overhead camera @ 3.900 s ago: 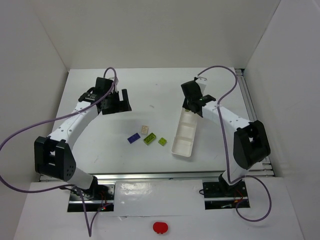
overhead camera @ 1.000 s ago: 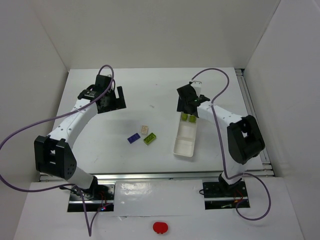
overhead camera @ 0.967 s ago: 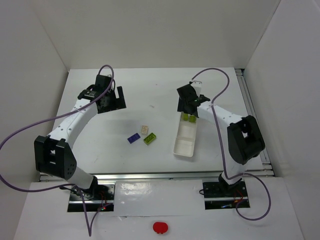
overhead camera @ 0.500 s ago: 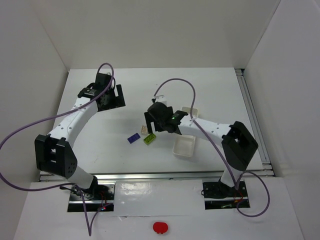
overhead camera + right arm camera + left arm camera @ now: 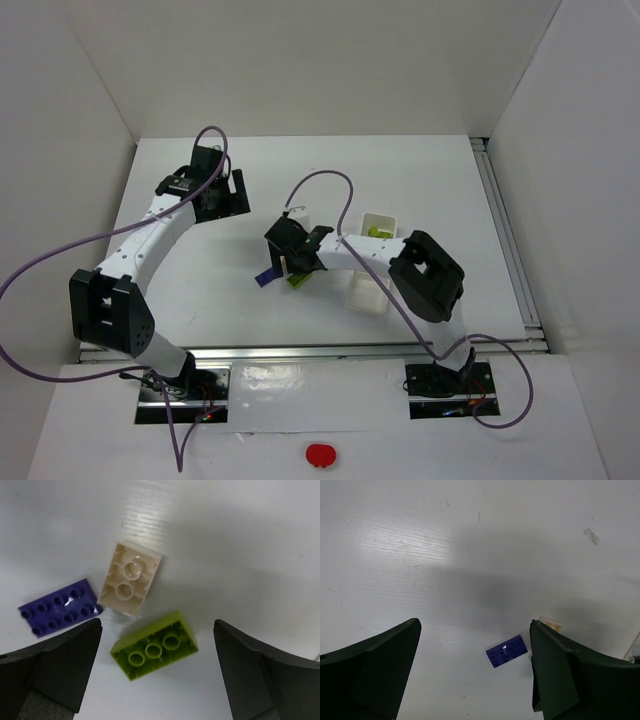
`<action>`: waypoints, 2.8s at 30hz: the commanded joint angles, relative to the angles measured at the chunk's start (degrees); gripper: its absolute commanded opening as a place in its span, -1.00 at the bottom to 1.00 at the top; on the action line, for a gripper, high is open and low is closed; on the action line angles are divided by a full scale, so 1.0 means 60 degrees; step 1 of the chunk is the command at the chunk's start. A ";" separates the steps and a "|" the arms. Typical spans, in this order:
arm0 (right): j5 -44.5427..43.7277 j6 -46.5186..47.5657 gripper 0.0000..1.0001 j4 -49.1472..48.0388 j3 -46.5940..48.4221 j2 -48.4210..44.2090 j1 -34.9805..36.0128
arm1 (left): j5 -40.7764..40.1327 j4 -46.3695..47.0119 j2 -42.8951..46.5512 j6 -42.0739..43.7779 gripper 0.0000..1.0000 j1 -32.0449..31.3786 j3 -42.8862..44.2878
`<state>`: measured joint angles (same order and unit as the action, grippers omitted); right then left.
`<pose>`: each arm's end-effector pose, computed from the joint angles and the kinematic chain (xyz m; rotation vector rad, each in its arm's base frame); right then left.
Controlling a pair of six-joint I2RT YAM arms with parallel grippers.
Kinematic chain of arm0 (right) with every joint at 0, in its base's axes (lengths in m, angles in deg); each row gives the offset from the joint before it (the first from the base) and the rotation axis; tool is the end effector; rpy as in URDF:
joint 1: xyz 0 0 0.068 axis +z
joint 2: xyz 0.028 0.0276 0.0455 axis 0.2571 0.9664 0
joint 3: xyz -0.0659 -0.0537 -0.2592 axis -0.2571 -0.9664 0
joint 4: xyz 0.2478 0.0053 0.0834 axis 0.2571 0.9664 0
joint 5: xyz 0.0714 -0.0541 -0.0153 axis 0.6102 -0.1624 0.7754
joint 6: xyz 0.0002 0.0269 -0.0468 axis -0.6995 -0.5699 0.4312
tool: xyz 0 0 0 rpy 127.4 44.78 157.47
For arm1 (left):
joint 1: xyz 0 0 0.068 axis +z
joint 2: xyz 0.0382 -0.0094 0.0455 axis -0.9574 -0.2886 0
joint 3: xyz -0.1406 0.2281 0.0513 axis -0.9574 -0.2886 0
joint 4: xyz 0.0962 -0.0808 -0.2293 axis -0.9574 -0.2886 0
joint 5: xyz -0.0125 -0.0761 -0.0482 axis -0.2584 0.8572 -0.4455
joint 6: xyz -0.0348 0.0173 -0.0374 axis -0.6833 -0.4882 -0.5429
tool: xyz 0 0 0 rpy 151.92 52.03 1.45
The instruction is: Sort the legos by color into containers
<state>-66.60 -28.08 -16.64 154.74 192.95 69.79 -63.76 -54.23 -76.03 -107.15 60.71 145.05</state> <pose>0.2502 0.3349 0.1794 -0.3032 2.5246 0.1638 0.3245 -0.0651 0.3113 -0.4314 2.3640 -0.1024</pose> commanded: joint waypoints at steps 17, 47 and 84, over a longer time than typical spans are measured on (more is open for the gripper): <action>-0.0590 -0.0517 0.42 0.1608 -0.0066 0.0172 0.0080 | 0.0120 -0.0032 -0.0284 -0.0203 0.99 0.0049 0.0033; -0.2598 0.1094 -0.44 0.0145 -0.0388 -0.2523 -0.4078 | 0.1278 -0.0265 -0.1339 0.0119 0.94 -0.0229 0.0414; 0.0273 0.1579 0.82 -0.0559 0.0300 -0.1089 -0.0961 | -0.0348 -0.0677 0.0169 -0.1243 0.92 0.0518 0.0386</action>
<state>-69.02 -17.83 -18.50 154.34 183.42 62.91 -63.28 -58.01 -78.54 -111.85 62.50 148.79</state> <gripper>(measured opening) 0.896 0.960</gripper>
